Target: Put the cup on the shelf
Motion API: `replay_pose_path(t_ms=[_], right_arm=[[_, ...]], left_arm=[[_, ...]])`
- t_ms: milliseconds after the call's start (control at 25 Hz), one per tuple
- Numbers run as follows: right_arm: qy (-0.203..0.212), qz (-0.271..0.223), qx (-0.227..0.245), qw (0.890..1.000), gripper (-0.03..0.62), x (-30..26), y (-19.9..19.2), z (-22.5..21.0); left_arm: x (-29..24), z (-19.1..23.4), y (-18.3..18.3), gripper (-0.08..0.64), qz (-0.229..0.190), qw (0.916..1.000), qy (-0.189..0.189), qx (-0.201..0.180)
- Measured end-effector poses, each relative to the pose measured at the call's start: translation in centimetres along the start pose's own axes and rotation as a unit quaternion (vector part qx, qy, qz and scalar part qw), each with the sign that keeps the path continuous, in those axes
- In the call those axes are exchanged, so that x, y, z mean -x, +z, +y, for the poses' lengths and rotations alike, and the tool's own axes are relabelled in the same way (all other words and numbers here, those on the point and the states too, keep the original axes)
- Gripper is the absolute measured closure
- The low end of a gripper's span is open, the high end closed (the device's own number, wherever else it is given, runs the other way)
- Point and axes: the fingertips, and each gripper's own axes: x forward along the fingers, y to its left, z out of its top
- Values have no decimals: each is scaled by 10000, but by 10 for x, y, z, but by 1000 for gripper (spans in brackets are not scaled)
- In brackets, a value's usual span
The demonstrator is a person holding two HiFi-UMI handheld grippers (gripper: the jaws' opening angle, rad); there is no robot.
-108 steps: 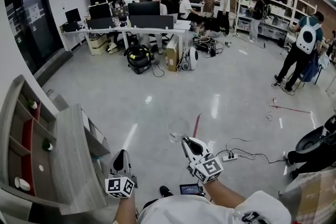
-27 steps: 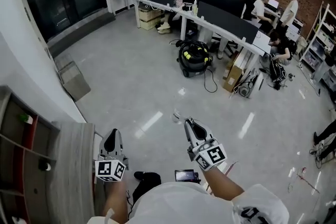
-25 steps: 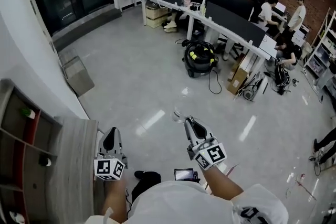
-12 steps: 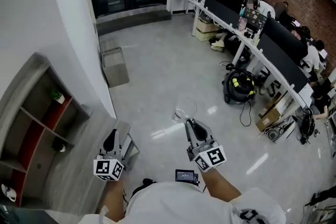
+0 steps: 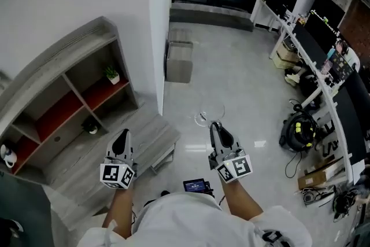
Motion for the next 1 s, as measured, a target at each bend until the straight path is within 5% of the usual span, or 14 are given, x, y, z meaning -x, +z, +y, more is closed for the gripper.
replay_pose_path(t_ms=[200, 400, 1000], right_arm=[[676, -20, -219, 9975, 546, -61, -16, 40], [1484, 46, -521, 9875, 546, -122, -43, 96], [3416, 202, -996, 9343, 546, -246, -81, 199]], left_arm=[[49, 60, 10, 546, -74, 9964, 841, -99], [108, 112, 15, 546, -143, 9842, 1757, -187], [191, 156, 35, 546, -317, 9223, 3836, -346]])
